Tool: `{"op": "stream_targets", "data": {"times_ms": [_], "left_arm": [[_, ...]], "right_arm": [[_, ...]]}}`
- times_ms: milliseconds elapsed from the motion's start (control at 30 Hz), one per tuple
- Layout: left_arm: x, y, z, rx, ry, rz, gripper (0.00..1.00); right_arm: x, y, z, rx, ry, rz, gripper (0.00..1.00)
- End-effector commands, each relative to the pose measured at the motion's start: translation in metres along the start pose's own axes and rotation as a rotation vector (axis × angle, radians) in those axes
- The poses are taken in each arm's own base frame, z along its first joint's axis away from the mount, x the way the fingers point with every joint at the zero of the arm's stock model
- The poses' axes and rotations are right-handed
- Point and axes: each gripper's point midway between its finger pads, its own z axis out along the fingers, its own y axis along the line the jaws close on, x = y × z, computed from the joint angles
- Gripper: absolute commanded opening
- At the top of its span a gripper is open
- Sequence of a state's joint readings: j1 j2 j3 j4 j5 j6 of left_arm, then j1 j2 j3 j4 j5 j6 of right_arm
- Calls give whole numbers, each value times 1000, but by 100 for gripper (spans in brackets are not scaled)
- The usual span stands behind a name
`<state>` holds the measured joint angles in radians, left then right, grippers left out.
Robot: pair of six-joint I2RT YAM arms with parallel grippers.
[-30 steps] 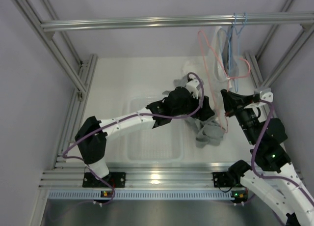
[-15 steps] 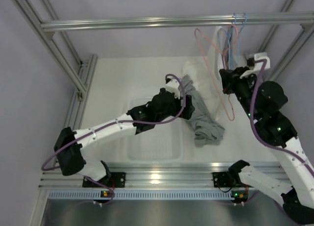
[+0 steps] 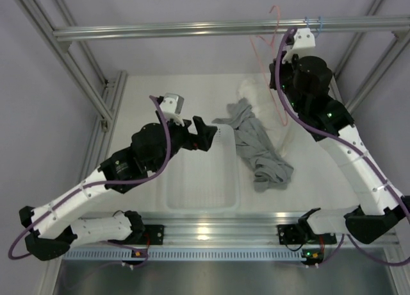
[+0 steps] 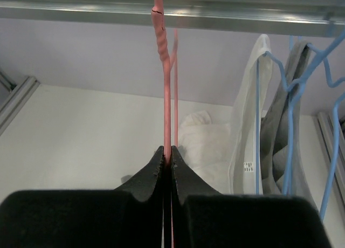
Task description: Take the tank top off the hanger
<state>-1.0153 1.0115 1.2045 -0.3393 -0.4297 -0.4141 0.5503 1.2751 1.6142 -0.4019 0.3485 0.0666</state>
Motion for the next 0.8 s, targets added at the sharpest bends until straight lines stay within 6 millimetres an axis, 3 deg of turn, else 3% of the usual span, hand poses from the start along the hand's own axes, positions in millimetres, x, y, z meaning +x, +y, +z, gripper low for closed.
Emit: {"op": "stream_targets", "data": {"times_ms": [0, 33, 167, 400, 633, 667, 700, 767], "left_arm": [[1, 18, -13, -61, 12, 40, 99], [2, 18, -13, -62, 15, 42, 99], [7, 22, -12, -75, 33, 64, 99], [18, 27, -5, -108, 62, 102, 99], [29, 28, 6, -130, 94, 127, 99], [32, 28, 9, -132, 102, 127, 99], [33, 27, 11, -131, 107, 128, 99], [38, 23, 15, -119, 125, 124, 99]], "right_arm": [[-16, -10, 13, 58, -17, -17, 0], [-2, -8, 25, 65, 30, -32, 0], [19, -5, 42, 83, 92, -7, 0], [46, -28, 38, 210, 151, 22, 0], [67, -25, 41, 175, 199, 22, 2], [68, -23, 42, 163, 201, 24, 13], [66, -20, 41, 148, 199, 31, 36], [58, -20, 36, 135, 182, 40, 54]]}}
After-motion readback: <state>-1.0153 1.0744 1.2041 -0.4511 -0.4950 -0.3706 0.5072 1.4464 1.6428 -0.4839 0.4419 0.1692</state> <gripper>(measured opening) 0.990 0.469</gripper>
